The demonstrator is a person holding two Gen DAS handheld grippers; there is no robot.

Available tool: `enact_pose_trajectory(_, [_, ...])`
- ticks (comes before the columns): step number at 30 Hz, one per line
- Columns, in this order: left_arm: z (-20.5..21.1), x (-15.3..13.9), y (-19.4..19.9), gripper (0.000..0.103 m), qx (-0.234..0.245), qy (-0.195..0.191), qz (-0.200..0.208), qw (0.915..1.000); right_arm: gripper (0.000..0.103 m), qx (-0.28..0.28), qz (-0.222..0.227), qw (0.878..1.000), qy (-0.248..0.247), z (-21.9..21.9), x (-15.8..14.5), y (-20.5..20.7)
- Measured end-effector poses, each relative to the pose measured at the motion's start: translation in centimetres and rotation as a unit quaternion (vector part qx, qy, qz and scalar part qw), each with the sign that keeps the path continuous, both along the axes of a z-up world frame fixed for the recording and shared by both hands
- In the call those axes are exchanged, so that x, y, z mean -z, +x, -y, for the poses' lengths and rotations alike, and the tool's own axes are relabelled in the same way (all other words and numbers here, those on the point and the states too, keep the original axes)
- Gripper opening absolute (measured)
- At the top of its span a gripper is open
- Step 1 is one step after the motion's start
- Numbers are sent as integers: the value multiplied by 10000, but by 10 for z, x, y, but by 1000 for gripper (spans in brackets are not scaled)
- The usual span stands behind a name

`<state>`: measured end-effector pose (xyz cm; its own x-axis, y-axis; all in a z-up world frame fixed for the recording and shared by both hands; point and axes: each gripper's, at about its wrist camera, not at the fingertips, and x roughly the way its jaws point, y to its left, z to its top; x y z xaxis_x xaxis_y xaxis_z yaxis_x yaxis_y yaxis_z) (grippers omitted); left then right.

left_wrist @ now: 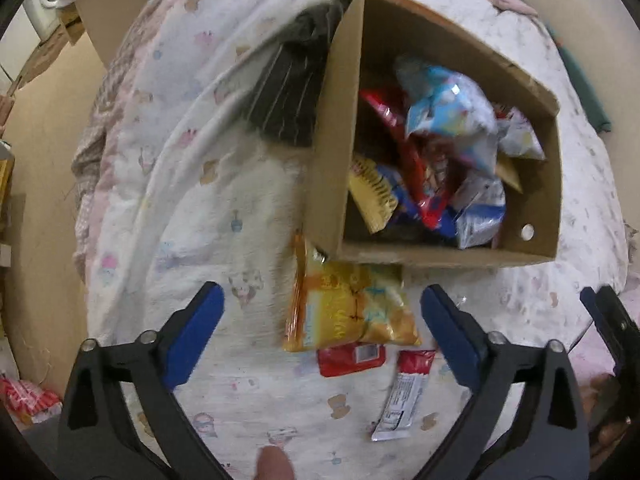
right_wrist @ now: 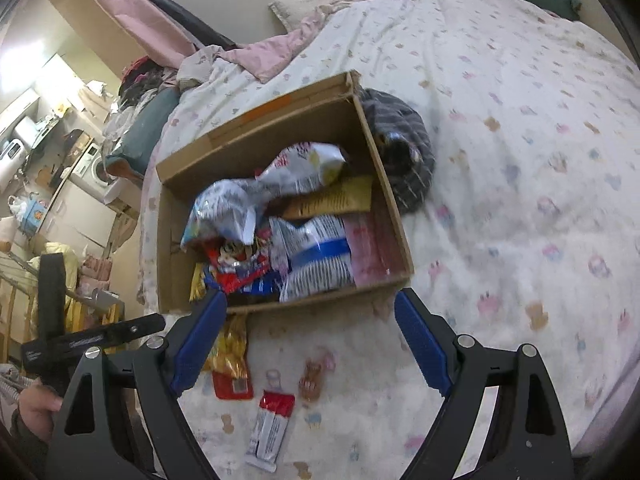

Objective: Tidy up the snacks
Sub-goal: 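Withdraw both grippers from the box toward the remaining snacks, then grasp the yellow cheese snack bag with the left gripper while the right gripper grasps the white-red bar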

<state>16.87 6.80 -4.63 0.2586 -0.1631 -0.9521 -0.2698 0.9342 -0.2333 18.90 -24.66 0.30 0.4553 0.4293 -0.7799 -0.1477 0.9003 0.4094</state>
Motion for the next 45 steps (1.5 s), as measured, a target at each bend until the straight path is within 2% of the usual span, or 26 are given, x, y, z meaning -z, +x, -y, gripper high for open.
enact_pose_trajectory(1, [1, 4, 0, 102, 25, -99, -60, 9999, 88, 12, -23, 10000, 31, 0, 1, -4])
enact_pose_trajectory(5, [4, 17, -1, 103, -53, -17, -183, 9998, 88, -68, 6, 9999, -121, -3, 8, -18])
enact_pose_trajectory(8, [6, 31, 4, 103, -168, -101, -375, 9991, 88, -29, -19, 9995, -299, -4, 16, -26])
enact_pose_trajectory(14, [28, 55, 19, 103, 8, -251, -666, 9975, 88, 54, -238, 9992, -325, 1, 35, -35])
enact_pose_trajectory(19, [41, 75, 26, 103, 157, 110, -954, 9953, 88, 73, -281, 9989, -372, 9, 40, -38])
enact_pose_trajectory(21, [42, 84, 25, 103, 162, 144, -1060, 9941, 88, 104, -263, 9987, -414, 13, 40, -39])
enact_pose_trajectory(24, [43, 87, 25, 103, 156, 207, -1026, 9944, 88, 156, -320, 9984, -438, 19, 44, -39])
enact_pose_trajectory(25, [42, 85, 24, 100, 138, 180, -982, 9949, 88, 161, -349, 9983, -442, 20, 46, -39])
enact_pose_trajectory(26, [42, 81, 21, 91, 120, 139, -898, 9958, 88, 164, -374, 9982, -448, 21, 47, -39])
enact_pose_trajectory(27, [43, 76, 20, 87, 156, 123, -802, 9966, 88, 164, -378, 9981, -453, 21, 48, -39])
enact_pose_trajectory(29, [44, 73, 19, 77, 268, 126, -808, 9963, 88, 167, -377, 9981, -450, 21, 47, -38])
enact_pose_trajectory(32, [41, 72, 15, 68, 252, -35, -878, 9958, 88, 145, -381, 9982, -434, 18, 47, -38])
enact_pose_trajectory(35, [41, 63, 11, 66, 387, -32, -784, 9962, 88, 78, -455, 9979, -460, 11, 49, -36])
enact_pose_trajectory(41, [38, 52, -13, 66, 574, 65, -666, 9961, 88, -341, -1073, 9935, -192, -16, 69, -35])
enact_pose_trajectory(45, [24, 47, -32, 66, 575, 122, -543, 9968, 88, -622, -1851, 9805, 222, -45, 97, -37])
